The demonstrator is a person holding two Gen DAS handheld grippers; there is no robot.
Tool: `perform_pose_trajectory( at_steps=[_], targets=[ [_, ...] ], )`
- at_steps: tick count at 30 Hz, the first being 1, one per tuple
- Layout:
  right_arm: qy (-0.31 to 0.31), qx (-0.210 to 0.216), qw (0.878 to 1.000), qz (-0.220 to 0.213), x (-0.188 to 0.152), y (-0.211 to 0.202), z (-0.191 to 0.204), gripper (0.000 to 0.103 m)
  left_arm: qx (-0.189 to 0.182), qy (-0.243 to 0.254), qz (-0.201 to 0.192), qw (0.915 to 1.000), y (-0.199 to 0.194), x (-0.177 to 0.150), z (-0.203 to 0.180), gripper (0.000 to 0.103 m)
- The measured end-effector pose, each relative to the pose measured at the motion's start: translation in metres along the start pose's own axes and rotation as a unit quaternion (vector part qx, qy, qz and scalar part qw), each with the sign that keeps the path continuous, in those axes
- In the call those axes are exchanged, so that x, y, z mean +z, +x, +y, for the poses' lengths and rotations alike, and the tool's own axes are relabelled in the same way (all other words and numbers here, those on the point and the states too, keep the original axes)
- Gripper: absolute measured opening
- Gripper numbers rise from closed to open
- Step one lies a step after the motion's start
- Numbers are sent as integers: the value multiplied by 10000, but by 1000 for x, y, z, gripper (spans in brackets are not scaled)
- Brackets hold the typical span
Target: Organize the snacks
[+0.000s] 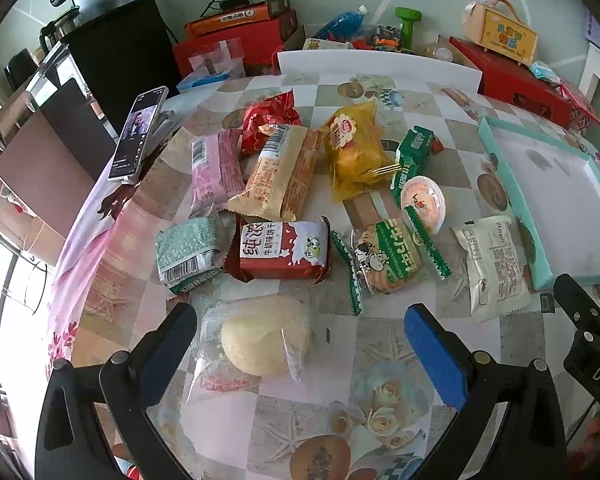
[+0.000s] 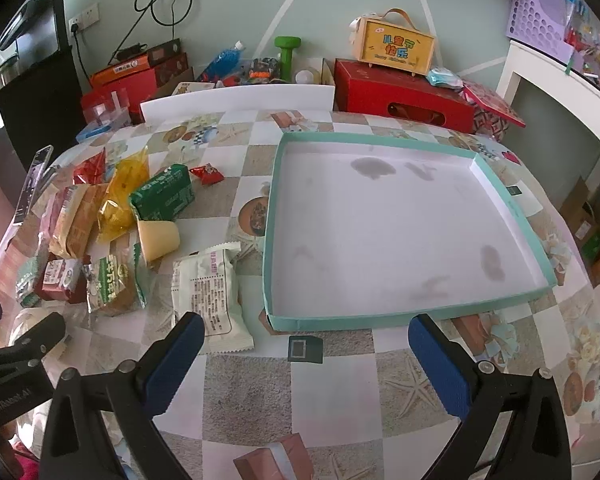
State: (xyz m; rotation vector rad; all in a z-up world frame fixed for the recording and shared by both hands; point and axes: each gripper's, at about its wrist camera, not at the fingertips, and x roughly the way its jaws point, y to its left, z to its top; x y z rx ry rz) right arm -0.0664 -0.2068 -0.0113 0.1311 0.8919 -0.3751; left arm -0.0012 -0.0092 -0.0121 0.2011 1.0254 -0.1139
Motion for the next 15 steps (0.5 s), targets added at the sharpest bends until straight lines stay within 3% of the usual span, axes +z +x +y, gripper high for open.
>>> perform_pose_trajectory(
  at_steps=[15],
  targets=[
    [4,-12,10000,4,1,-1,0,103,78,-14,87,9999,3,1,-2,103]
  ],
)
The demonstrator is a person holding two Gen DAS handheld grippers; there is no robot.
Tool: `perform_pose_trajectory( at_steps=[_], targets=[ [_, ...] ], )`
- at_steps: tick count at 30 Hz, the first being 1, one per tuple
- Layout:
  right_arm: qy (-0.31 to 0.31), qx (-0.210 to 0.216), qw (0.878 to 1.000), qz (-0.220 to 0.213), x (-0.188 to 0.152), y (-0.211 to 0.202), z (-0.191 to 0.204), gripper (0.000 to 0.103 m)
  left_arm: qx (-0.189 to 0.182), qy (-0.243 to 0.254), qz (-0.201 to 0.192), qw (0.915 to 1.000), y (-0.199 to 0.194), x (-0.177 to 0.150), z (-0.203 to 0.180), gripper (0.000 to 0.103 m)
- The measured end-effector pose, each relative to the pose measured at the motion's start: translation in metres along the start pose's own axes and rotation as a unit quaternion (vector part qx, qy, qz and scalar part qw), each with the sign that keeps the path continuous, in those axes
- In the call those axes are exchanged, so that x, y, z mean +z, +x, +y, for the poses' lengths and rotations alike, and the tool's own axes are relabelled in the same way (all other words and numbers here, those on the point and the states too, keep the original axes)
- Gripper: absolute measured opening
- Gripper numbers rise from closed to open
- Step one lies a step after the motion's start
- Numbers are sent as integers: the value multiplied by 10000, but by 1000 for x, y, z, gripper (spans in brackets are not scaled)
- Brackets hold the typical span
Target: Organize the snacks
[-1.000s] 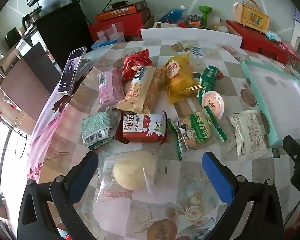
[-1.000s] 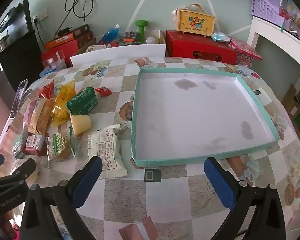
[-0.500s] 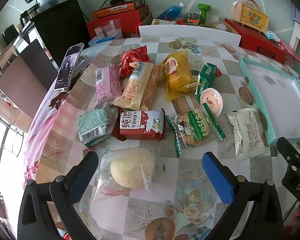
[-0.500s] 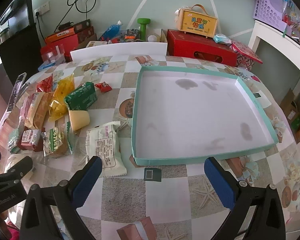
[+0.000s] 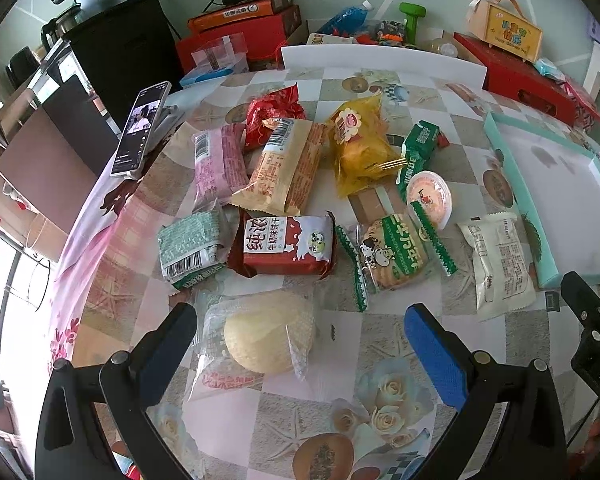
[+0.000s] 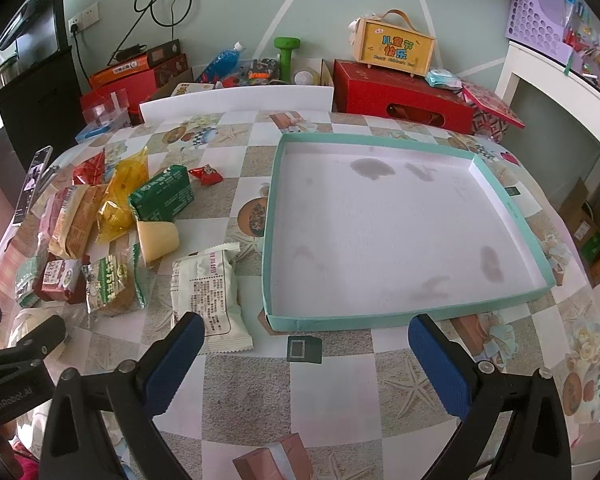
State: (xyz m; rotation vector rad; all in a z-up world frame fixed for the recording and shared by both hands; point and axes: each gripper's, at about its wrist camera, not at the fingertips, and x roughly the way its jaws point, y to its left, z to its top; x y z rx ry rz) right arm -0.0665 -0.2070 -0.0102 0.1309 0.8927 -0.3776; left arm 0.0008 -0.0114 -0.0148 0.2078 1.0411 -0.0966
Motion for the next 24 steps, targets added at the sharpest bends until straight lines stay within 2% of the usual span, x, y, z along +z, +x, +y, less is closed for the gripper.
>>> perform_pose_trajectory(
  at_steps=[24],
  targets=[
    [-21,51,10000,-10,0,-1,1,103,-75,5,50,10000,2,1,-4,103]
  ],
)
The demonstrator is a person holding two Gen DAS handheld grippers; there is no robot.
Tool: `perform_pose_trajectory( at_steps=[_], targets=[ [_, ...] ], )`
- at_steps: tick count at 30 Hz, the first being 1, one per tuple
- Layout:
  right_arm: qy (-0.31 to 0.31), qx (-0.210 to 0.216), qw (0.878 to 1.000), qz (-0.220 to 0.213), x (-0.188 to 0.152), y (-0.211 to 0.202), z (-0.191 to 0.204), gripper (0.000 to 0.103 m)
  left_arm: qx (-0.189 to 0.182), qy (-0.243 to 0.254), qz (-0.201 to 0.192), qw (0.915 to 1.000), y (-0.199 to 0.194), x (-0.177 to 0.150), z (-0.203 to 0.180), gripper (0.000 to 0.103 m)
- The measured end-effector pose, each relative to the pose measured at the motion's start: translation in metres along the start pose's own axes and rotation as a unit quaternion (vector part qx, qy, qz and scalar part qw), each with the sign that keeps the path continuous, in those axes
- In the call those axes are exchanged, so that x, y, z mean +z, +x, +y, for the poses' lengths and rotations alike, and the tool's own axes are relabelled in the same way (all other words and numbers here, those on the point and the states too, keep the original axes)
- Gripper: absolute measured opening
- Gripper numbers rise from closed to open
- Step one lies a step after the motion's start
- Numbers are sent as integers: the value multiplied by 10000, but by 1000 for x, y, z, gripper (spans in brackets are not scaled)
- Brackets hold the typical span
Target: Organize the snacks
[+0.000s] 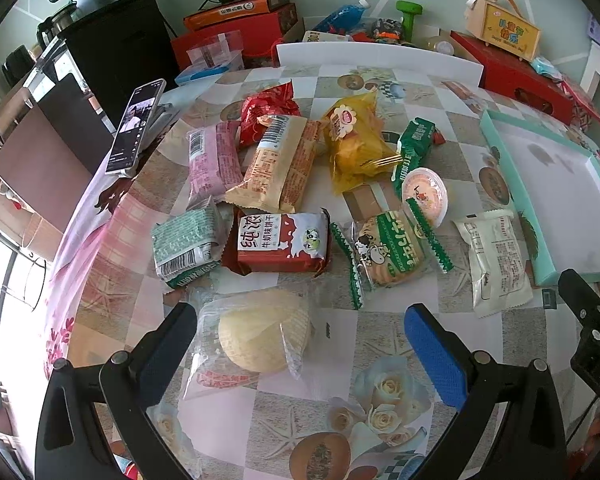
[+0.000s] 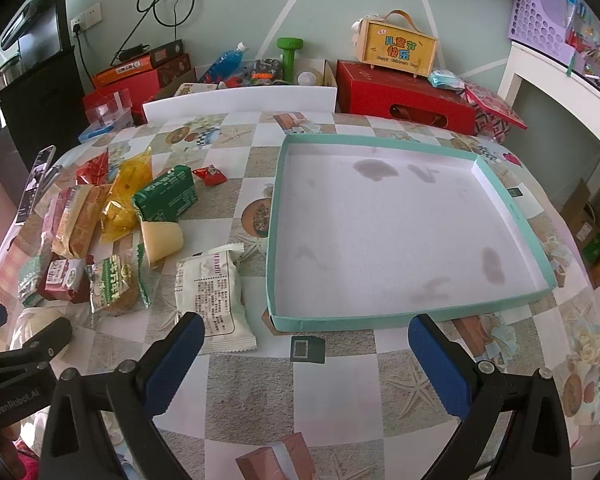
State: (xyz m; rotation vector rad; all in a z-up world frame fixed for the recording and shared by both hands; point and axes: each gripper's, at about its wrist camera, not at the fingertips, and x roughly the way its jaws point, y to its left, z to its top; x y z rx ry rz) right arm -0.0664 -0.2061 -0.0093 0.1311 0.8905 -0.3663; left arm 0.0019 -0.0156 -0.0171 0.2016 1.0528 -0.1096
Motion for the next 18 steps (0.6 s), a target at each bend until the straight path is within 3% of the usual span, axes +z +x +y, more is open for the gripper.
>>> perform_pose_trajectory(
  at_steps=[18],
  targets=[
    [-2,-5,10000,5,0,0,0,103,-71,-29,21,10000,1,0,2,103]
  ],
)
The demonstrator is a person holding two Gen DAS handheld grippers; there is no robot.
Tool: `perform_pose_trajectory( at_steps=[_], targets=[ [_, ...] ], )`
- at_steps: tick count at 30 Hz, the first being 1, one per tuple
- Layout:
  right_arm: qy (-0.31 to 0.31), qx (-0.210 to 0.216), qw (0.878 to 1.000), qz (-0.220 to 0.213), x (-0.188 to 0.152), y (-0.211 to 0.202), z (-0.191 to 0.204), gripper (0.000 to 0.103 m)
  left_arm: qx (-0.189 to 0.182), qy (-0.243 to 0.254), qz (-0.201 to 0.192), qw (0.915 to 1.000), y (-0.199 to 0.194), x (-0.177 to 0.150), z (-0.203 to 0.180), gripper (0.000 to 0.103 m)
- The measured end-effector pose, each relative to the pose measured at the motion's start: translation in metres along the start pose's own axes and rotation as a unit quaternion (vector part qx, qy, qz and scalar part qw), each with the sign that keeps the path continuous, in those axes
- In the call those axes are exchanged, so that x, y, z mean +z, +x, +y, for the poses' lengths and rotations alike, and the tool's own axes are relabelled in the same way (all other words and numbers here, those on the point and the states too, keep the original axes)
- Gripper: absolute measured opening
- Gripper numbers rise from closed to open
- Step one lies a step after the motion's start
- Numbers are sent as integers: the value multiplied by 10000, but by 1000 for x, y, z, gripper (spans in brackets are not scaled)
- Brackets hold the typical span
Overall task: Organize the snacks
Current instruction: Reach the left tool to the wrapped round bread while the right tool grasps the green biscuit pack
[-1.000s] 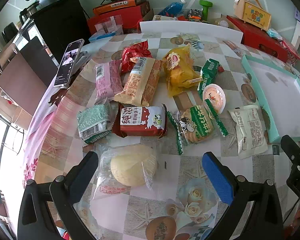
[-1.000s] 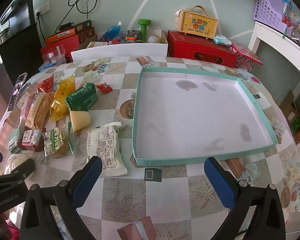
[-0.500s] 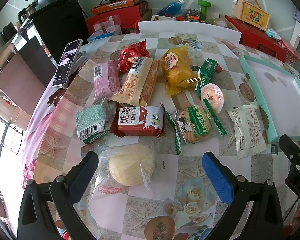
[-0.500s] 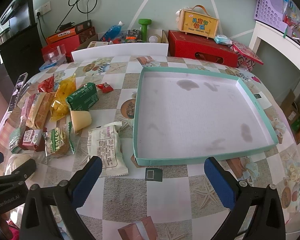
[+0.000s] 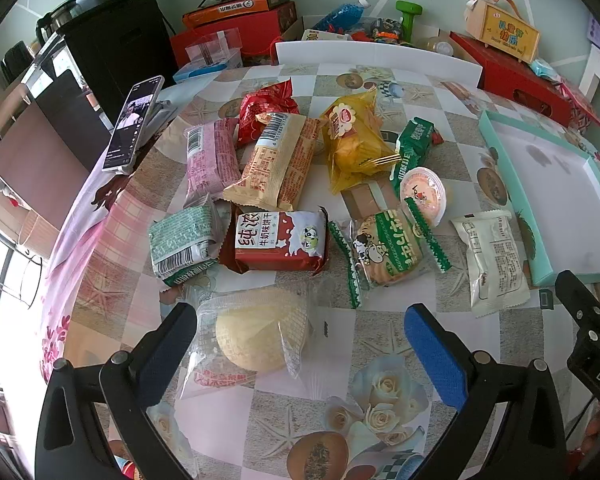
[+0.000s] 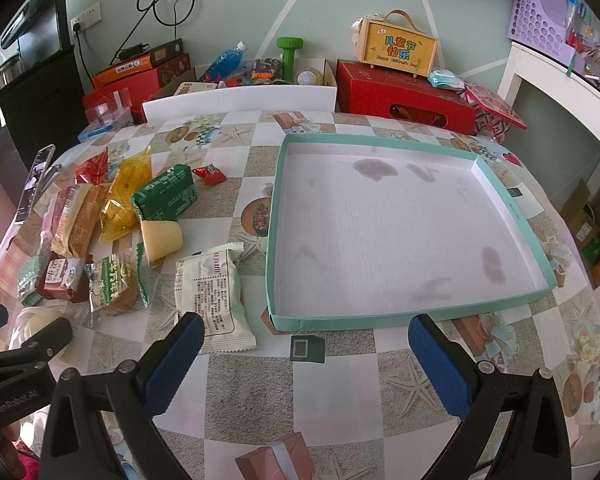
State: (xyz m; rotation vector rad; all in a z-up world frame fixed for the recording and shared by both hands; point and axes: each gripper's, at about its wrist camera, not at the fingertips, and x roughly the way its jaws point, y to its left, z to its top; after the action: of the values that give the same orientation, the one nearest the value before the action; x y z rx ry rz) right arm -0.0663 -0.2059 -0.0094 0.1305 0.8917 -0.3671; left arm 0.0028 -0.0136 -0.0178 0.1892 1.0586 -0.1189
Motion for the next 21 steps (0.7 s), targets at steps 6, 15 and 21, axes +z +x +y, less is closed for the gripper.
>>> perform_pose_trajectory(
  at_steps=[6,15,21],
  targets=[
    [-5,-1,10000,2,0,0,0,103,5,-1,1,10000,0,0,0,103],
    [-75,240,9995,-208,2,-3,6,103,-13,-222,-100,9997,-6,1,8,103],
    [-367,921,9939,-489,15,-6,32,103,-58,-657,-75,9978,-8,0,31,103]
  ],
)
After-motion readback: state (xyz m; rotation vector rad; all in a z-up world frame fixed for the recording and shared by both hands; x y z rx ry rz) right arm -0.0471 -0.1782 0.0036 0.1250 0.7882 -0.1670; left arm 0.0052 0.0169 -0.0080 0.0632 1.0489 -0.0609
